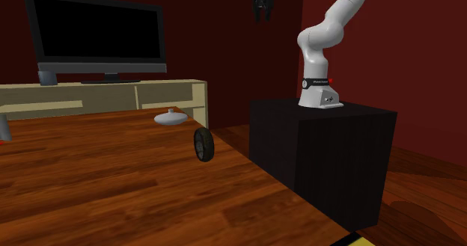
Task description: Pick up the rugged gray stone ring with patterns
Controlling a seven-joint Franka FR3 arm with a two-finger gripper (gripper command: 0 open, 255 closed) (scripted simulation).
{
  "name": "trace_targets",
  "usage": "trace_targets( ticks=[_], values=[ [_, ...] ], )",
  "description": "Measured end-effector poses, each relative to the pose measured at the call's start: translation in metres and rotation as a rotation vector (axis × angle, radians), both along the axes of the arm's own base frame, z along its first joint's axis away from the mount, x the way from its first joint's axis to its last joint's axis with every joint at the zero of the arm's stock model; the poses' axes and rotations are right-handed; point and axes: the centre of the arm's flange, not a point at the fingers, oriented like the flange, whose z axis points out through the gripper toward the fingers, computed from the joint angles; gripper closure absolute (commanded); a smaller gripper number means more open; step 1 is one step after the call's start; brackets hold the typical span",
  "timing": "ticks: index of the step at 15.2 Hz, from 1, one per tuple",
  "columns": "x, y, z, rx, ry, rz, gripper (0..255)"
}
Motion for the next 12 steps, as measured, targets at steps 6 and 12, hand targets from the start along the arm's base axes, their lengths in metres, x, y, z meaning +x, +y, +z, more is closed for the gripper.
trace_targets(
  ticks=[6, 12],
  values=[
    [0.009, 0.030, -0.036, 0.032, -0.006, -0.087, 0],
    [0.029, 0.079, -0.088, 0.080, -0.015, -0.223, 0]
  ],
)
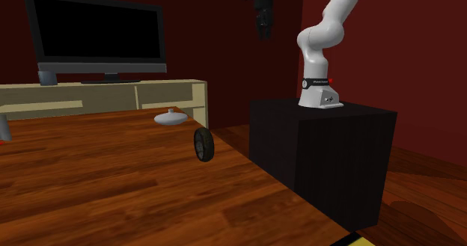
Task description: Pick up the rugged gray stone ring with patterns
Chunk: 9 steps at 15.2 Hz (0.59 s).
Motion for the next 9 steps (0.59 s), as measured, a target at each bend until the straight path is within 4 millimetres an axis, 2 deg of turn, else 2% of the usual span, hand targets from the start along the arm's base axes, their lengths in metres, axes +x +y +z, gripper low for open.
trace_targets(
  ticks=[9],
  values=[
    [0.042, 0.067, -0.071, 0.073, -0.016, -0.204, 0]
  ],
)
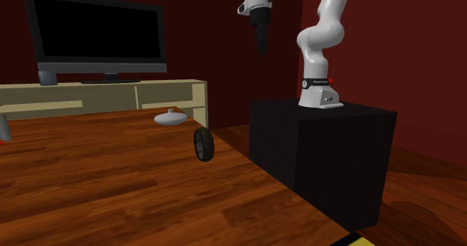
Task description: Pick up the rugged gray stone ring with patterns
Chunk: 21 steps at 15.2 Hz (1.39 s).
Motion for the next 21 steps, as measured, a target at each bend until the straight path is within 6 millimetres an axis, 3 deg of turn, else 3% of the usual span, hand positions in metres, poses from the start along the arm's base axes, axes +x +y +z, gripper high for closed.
trace_targets(
  ticks=[6, 21],
  values=[
    [0.038, 0.049, -0.044, 0.049, -0.011, -0.136, 0],
    [0.153, 0.133, -0.143, 0.172, -0.036, -0.478, 0]
  ],
)
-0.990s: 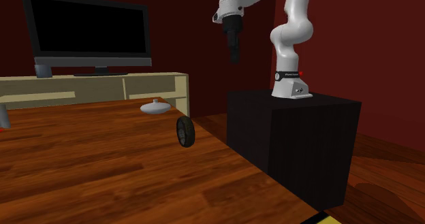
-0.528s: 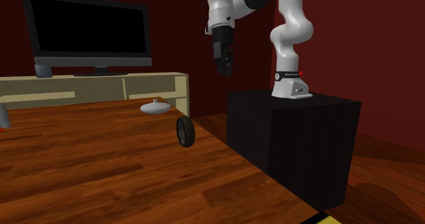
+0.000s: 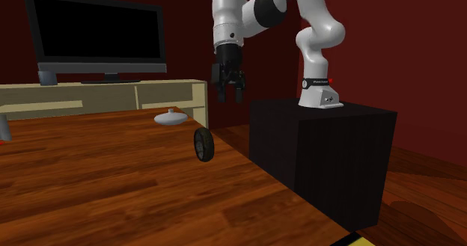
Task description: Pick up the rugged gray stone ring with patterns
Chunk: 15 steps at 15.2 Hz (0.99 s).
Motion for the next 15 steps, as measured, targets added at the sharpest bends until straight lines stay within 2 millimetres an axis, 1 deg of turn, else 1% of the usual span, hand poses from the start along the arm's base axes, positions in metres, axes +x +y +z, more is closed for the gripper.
trace_targets(
  ticks=[2, 3, 5, 7, 9, 15],
  values=[
    [0.018, 0.013, -0.012, 0.016, -0.004, -0.045, 0],
    [0.028, 0.016, -0.021, 0.025, -0.006, -0.068, 0],
    [0.044, 0.026, -0.033, 0.041, -0.009, -0.114, 0],
    [0.060, 0.032, -0.042, 0.053, -0.012, -0.150, 0],
    [0.066, 0.034, -0.050, 0.057, -0.013, -0.160, 0],
    [0.066, 0.035, -0.081, 0.057, -0.012, -0.163, 0]
  ],
)
